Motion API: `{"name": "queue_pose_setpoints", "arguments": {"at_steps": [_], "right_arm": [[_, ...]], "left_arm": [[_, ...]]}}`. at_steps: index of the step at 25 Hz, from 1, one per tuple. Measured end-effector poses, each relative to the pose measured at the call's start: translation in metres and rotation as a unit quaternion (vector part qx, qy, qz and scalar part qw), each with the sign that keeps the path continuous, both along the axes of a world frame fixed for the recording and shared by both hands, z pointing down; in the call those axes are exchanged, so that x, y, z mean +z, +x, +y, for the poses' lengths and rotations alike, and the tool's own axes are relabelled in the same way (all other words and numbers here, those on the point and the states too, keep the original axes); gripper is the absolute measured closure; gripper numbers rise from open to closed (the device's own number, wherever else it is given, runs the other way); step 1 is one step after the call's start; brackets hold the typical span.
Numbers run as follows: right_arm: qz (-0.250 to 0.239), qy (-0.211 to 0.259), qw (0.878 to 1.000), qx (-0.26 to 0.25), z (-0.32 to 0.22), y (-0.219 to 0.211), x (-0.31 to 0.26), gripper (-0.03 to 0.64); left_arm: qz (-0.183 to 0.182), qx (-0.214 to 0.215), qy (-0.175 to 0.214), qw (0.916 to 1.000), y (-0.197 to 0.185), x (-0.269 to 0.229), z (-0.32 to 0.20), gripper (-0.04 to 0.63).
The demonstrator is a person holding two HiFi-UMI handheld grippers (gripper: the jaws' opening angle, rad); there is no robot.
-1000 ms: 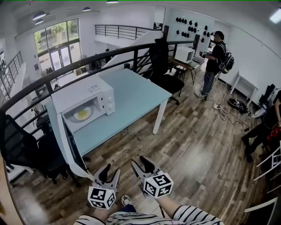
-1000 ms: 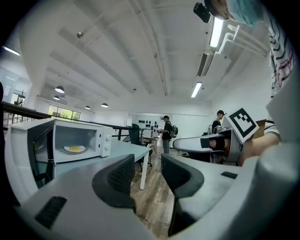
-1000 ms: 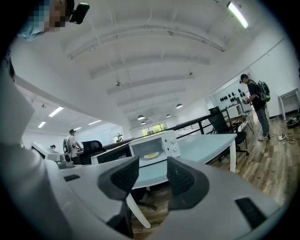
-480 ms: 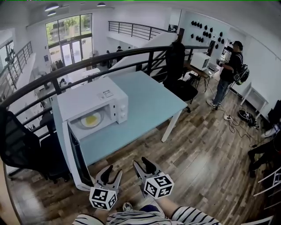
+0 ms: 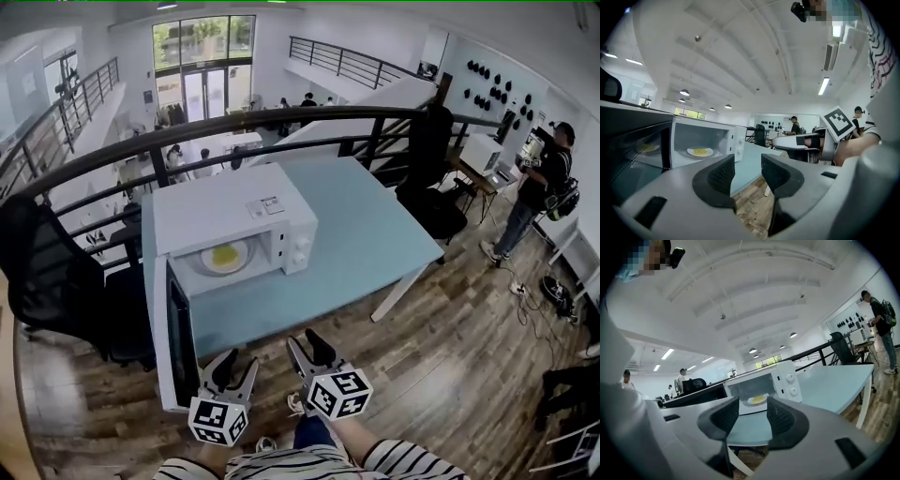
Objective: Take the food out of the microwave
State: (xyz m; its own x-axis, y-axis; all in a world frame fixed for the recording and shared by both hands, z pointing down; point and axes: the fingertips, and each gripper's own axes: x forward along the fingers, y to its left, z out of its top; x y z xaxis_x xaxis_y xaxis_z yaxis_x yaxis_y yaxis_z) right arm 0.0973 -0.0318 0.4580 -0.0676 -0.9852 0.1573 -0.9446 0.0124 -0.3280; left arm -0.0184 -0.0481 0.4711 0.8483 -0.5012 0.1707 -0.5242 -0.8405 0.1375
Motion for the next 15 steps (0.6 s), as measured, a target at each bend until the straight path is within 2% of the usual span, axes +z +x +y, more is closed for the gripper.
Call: {"name": "queue_pose_setpoints", "arguments": {"at_steps": [8, 15], "right_arm": [[0.006, -0.009, 0.998, -0.064, -0.074, 0.026, 0.007, 0.439], [0.018, -0.008, 0.993, -0.117, -0.132, 0.037, 0.015, 0.439]], "left_arm": [[0.005, -0.081, -0.015, 0.9966, 0.018, 0.010, -0.060, 0.439], [0.005, -0.156, -0.009, 0.9877, 0.016, 0.020, -0.111, 0.439]]}}
